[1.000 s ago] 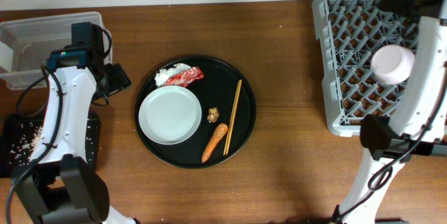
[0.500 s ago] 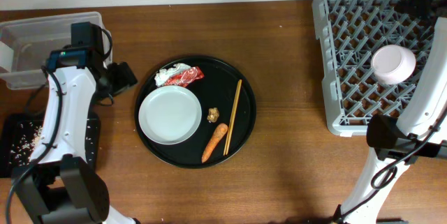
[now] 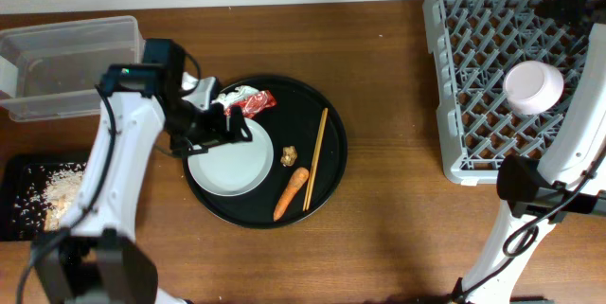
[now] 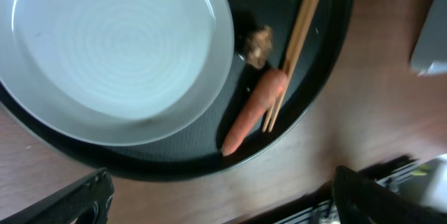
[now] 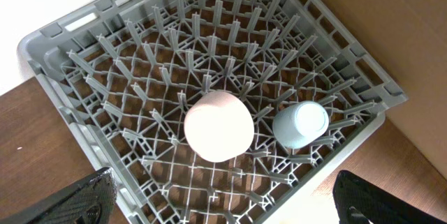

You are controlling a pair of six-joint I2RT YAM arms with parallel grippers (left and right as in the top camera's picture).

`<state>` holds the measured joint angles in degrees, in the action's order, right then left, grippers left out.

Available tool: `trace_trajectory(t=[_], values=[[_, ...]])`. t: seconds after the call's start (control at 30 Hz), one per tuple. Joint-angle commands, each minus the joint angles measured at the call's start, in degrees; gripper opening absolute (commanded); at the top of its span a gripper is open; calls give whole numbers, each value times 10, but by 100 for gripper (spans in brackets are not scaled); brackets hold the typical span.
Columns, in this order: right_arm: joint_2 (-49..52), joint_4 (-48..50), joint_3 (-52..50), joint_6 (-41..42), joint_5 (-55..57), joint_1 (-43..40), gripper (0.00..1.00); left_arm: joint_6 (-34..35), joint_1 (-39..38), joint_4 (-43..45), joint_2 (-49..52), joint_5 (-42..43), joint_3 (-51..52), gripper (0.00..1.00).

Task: Sort waste into correct bins and load items into the dishwasher rack
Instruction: 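Reach the left gripper to the orange carrot on the round tray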

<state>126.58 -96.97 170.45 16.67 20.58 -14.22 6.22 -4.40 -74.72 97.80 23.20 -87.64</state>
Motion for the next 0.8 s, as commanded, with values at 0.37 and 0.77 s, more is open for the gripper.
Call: trace_trajectory(t=[0.37,0.77], values=[[-16,-3,-2,1,10,-1,98,-20,-246,9,-85,-139,46,99],[-16,-3,-2,1,10,-1,98,-20,-272,239,-84,-181,265,75]])
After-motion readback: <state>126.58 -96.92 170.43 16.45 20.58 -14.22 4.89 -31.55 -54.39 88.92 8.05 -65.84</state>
